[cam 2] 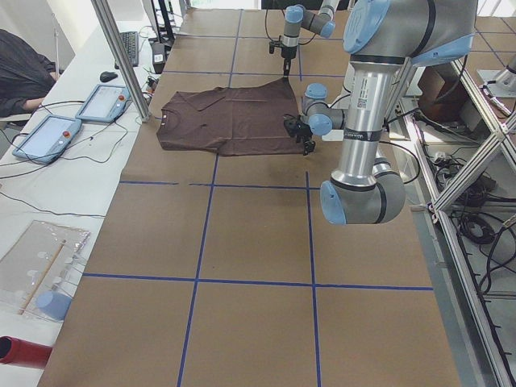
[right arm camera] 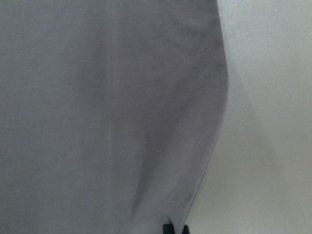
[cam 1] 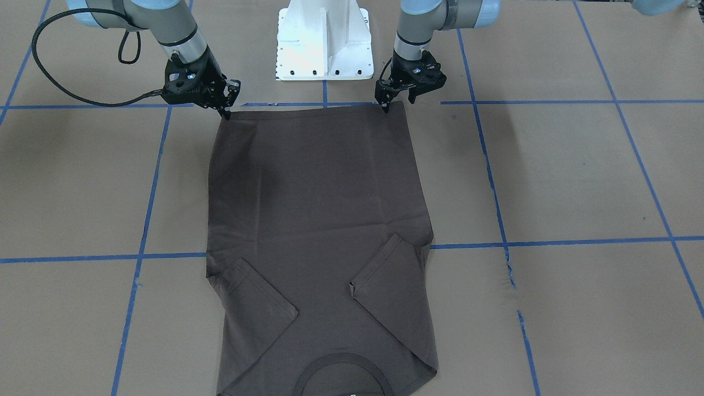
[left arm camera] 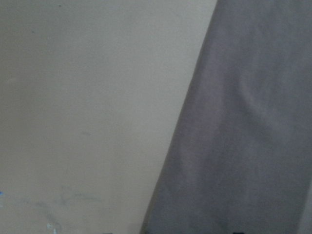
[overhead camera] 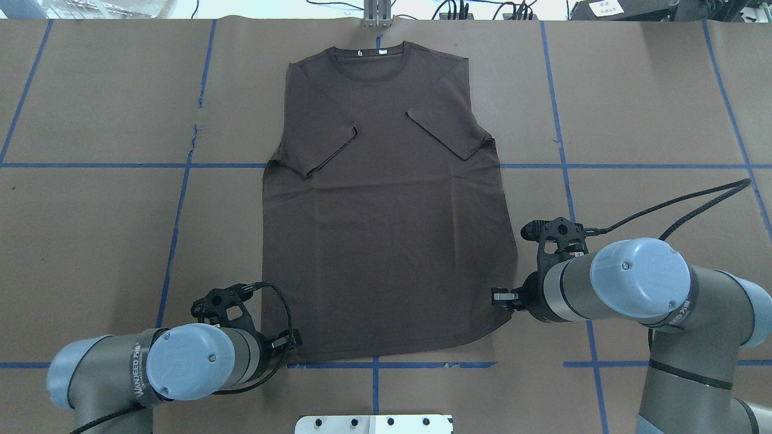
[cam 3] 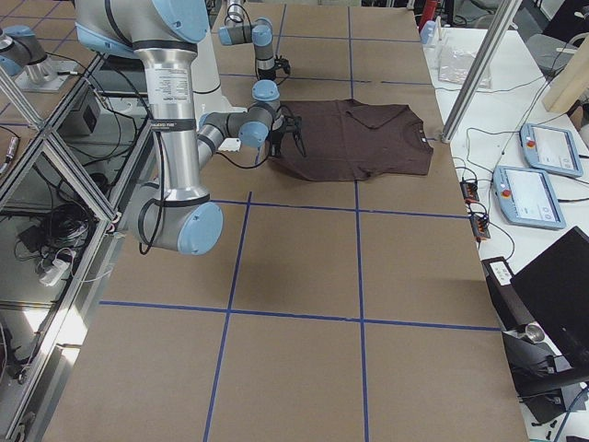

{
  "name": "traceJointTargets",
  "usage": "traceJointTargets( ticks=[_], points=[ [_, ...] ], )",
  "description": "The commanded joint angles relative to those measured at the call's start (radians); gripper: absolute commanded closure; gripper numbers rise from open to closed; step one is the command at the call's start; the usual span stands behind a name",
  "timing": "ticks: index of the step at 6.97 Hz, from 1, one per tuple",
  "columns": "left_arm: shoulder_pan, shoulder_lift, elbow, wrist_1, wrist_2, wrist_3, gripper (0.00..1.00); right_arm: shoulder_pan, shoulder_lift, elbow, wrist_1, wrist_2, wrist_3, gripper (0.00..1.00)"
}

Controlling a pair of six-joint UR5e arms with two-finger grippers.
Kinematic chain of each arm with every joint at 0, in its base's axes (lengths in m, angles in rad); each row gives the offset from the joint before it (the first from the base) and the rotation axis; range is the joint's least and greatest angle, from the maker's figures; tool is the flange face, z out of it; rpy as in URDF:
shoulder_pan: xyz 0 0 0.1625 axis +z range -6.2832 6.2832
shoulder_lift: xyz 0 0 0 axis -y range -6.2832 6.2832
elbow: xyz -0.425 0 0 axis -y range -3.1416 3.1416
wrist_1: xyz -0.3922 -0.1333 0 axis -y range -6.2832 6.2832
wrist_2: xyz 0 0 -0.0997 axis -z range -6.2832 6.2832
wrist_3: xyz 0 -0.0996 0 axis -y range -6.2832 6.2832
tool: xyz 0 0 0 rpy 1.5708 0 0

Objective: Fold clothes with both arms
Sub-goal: 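Grasp the two hem corners with the left and right grippers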

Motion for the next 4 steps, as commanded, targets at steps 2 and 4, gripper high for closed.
traceJointTargets(
  ticks=[2, 4],
  points=[
    [-0.001, 0.001, 0.000, 0.010, 0.000, 0.000, 0.52, 0.000, 0.000, 0.000, 0.000, 0.002, 0.000, 1.00],
    [0.001, 0.001, -0.001, 0.010, 0.000, 0.000, 0.69, 0.003, 0.000, 0.000, 0.000, 0.002, 0.000, 1.00]
  ],
)
